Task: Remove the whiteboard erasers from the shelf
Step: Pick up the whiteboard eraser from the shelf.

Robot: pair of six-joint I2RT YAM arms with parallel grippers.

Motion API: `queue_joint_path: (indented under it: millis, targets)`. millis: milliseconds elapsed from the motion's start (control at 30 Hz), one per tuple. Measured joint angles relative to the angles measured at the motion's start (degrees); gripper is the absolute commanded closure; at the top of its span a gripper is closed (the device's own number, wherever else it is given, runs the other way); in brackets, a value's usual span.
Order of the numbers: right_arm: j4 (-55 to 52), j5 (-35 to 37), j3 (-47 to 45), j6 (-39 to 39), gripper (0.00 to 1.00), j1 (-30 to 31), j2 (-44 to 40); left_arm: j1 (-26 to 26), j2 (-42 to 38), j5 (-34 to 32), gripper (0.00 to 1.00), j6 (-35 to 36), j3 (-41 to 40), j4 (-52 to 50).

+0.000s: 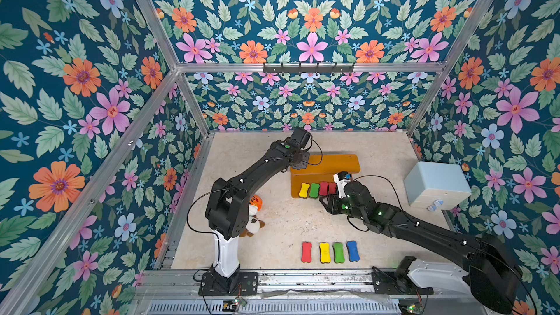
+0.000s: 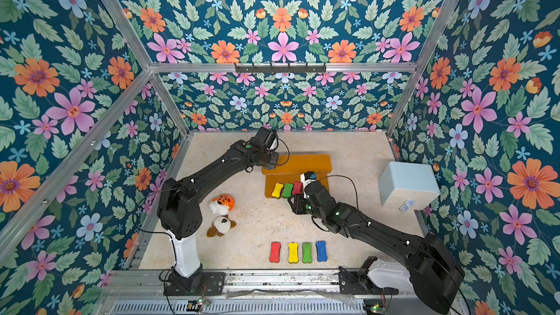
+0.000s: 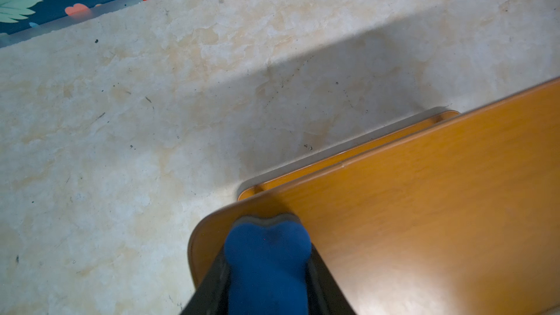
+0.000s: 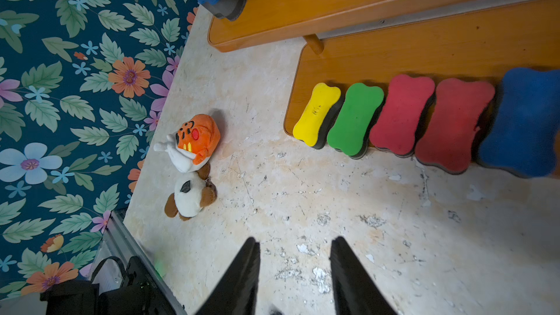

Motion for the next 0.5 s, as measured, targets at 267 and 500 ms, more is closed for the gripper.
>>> queue_joint_path:
  millis: [267, 500]
  targets:
    - [0.0, 0.5, 0.0, 0.0, 0.57, 0.0, -1.0, 0.0, -3.9, -1.3, 0.90, -2.2, -2.8, -0.2]
    - [0.3, 1.5, -1.1, 0.4, 0.57, -0.1, -2.4, 0.0, -10.6, -1.0, 0.99, -5.2, -8.0, 0.9]
